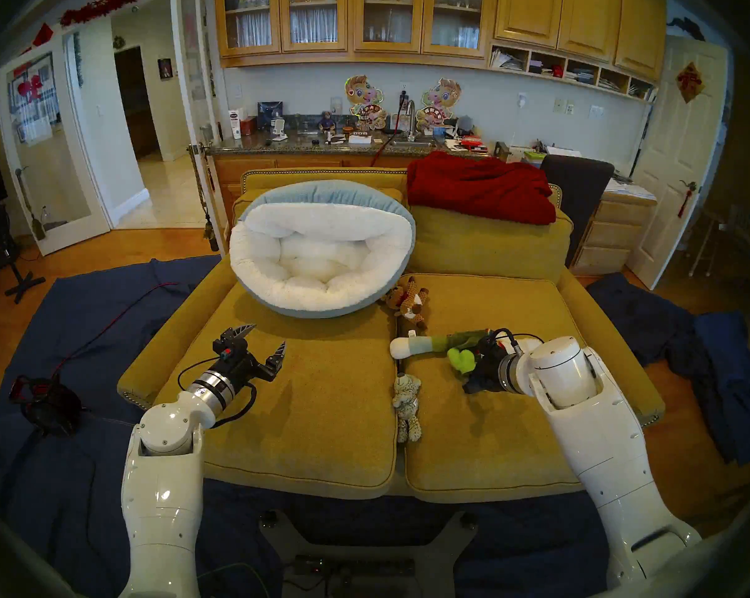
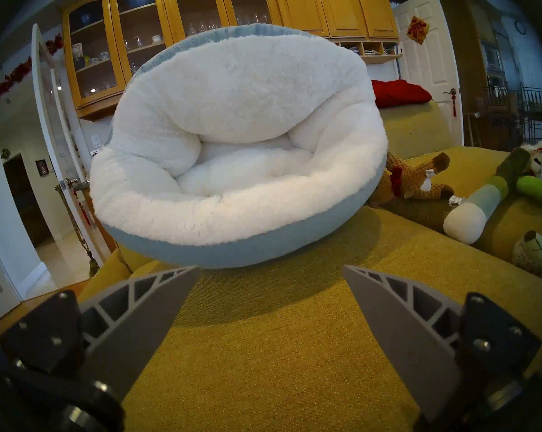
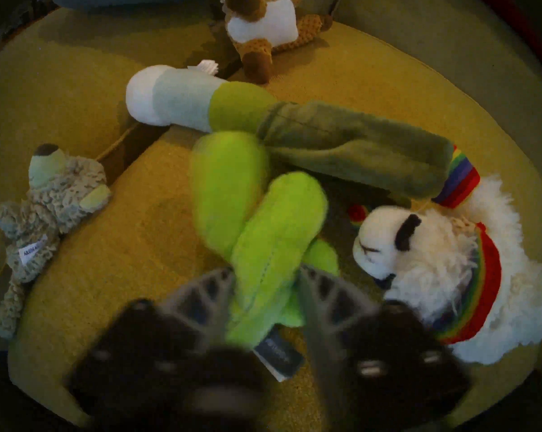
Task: Put toys into dog bed
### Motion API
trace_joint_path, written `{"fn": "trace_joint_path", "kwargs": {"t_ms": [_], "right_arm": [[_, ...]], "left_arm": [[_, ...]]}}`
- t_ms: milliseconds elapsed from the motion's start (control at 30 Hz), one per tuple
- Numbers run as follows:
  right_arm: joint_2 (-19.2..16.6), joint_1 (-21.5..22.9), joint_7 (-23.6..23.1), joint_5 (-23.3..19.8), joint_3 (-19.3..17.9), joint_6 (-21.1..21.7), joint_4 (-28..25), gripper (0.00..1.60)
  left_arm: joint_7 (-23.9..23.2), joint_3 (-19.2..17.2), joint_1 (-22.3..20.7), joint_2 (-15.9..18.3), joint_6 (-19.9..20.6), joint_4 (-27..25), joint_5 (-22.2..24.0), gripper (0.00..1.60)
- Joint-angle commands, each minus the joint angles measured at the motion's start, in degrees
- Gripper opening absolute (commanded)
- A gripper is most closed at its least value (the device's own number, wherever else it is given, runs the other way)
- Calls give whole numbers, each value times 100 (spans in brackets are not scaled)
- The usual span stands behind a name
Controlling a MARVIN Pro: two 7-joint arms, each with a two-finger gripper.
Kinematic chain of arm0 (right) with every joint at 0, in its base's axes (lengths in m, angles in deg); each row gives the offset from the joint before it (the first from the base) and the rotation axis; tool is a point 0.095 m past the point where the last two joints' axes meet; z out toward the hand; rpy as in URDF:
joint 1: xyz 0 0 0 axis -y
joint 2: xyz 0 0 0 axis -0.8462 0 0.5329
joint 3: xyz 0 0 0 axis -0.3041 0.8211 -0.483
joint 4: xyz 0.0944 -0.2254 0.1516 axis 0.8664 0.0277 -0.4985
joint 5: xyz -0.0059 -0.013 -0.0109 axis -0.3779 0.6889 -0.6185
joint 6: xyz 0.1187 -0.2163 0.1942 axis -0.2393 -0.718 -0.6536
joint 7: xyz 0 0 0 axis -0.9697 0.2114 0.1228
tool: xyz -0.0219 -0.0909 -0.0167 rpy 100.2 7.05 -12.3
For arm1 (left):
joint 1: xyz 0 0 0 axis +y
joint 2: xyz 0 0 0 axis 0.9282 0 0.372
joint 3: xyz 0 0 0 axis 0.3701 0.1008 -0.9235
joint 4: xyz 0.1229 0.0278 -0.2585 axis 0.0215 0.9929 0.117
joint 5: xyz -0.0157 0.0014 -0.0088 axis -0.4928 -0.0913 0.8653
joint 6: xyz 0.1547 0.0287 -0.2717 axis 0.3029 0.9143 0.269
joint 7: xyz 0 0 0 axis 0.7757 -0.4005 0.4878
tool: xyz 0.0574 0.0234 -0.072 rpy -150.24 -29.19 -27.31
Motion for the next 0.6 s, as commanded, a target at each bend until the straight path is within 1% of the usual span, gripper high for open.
{"fn": "trace_joint_path", "kwargs": {"t_ms": [0, 33, 67, 133, 167, 200, 233, 267, 367, 567], "right_arm": [[-103, 30, 11, 25, -53, -161, -266, 0], [-167, -64, -77, -10, -84, -141, -464, 0], [-167, -64, -77, -10, -84, -141, -464, 0], [-241, -143, -174, -53, -106, -146, -646, 0], [-287, -166, -298, -119, -129, -176, -760, 0], [-287, -166, -298, -119, -129, -176, -760, 0], [-318, -221, -351, -132, -153, -155, -897, 0], [-327, -171, -429, -167, -147, -213, -871, 0], [-370, -213, -598, -262, -214, -212, -1141, 0], [-408, -123, -899, -429, -305, -204, -1487, 0]], "left_arm": [[-13, 10, -168, 1, -36, -159, 73, 160], [-11, 10, -168, 2, -36, -158, 72, 160], [-11, 10, -168, 2, -36, -158, 72, 160], [-9, 11, -168, 2, -37, -156, 69, 160], [-6, 12, -167, 3, -37, -154, 65, 160], [-6, 12, -167, 3, -37, -154, 65, 160], [-4, 12, -167, 3, -37, -153, 63, 160], [-3, 13, -167, 4, -38, -151, 61, 160], [1, 14, -166, 5, -38, -148, 56, 160], [6, 16, -166, 6, -38, -146, 55, 160]]}}
